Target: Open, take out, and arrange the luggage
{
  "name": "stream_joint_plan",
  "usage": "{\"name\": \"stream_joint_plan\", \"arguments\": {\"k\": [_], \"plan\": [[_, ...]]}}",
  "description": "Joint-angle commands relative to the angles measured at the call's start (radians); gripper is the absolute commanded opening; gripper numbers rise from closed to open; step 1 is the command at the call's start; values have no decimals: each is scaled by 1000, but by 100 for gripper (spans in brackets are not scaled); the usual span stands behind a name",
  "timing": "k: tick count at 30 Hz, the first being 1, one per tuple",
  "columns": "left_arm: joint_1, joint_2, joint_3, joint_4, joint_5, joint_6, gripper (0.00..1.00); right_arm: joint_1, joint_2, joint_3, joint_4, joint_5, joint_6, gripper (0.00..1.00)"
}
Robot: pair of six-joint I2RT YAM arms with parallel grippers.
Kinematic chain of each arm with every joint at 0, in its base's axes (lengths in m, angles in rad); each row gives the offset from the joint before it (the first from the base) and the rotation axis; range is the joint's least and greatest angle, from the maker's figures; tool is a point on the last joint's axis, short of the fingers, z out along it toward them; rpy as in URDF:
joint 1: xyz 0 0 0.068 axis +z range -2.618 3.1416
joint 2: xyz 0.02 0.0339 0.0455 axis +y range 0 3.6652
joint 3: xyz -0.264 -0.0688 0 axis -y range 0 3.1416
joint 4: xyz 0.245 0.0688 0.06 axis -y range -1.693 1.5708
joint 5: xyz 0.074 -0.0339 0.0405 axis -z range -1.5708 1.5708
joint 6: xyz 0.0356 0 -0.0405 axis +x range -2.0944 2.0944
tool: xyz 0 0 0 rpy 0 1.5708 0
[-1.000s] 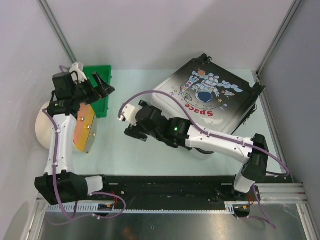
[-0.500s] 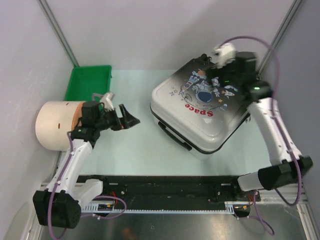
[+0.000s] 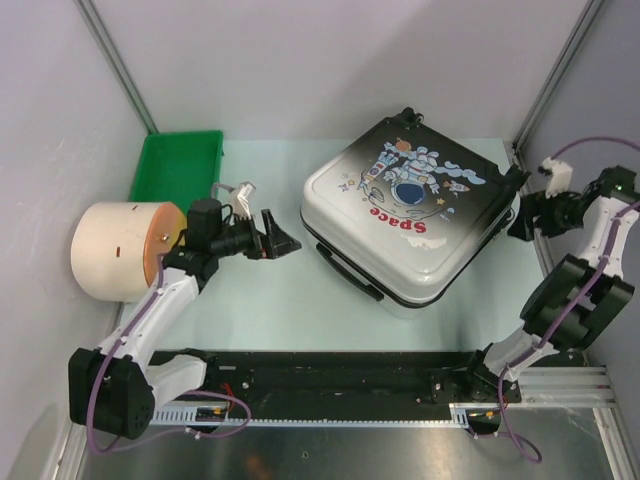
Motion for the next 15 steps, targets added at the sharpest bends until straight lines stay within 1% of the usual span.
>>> {"name": "stream_joint_plan", "arguments": {"k": [1, 2, 3, 5, 6, 7, 8, 9, 10, 11, 12, 13, 14, 15], "plan": [[-13, -11, -26, 83, 36, -36, 100, 15, 62, -69, -218, -192, -243, 84], [-13, -14, -29, 89, 38, -36, 100, 27, 72, -89, -223, -219, -269, 82], [-13, -16, -34, 94, 36, -36, 100, 65, 76, -114, -212, -227, -276, 81], [-11, -20, -42, 95, 38, -33, 100, 113, 73, -181, -170, -244, -246, 79], [-8, -23, -40, 95, 39, -32, 100, 166, 66, -204, -96, -244, -182, 79], [-5, -26, -40, 97, 39, -33, 100, 203, 44, -254, -53, -240, -148, 79], [2, -23, -40, 97, 45, -36, 100, 238, 32, -278, 31, -221, -117, 79], [10, -23, -40, 95, 49, -41, 100, 311, 15, -301, 76, -212, -46, 80], [28, -19, -40, 95, 52, -45, 100, 344, -18, -351, 120, -194, -8, 80], [41, -17, -40, 97, 56, -55, 100, 375, -38, -371, 215, -180, 36, 80], [53, -16, -39, 97, 70, -56, 100, 445, -57, -396, 258, -168, 73, 80], [77, -11, -36, 95, 76, -55, 100, 478, -92, -428, 295, -145, 145, 80], [91, -8, -31, 97, 82, -55, 100, 517, -109, -443, 364, -137, 177, 80], [107, -5, -20, 95, 87, -55, 100, 586, -123, -456, 389, -129, 209, 80]]}}
